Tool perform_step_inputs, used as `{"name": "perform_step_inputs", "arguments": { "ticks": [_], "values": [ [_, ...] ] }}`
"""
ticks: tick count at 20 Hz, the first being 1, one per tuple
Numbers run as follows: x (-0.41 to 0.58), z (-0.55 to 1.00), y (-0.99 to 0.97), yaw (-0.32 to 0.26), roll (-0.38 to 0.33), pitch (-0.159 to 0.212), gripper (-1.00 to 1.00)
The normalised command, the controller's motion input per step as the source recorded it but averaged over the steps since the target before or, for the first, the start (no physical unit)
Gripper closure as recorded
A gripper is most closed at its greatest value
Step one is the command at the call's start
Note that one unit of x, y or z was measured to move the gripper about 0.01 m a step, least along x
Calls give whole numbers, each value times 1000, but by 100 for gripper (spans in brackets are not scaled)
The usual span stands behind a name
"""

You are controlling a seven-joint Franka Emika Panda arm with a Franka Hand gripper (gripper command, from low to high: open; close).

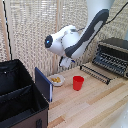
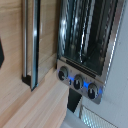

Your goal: Gently stretch your hand towards the oven tray's handle, obtaining a firm grip, and draw it cautiously out of the oven. Transition your grip to the hot dog bowl, gingerly seizing the edge, and elevate it from the surface. Hover the bowl over the tray, delicately lower it, and temper your grip, establishing the bowl's equilibrium.

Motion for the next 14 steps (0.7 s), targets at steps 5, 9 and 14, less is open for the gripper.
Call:
{"name": "perform_step_inputs", "arguments": {
  "ticks": [5,9,14],
  "values": [
    [8,-19,-702,107,-127,-99,-100],
    [79,-68,-671,16,-78,-153,-100],
    [81,-43,-747,1,-12,-133,-100]
  ]
}}
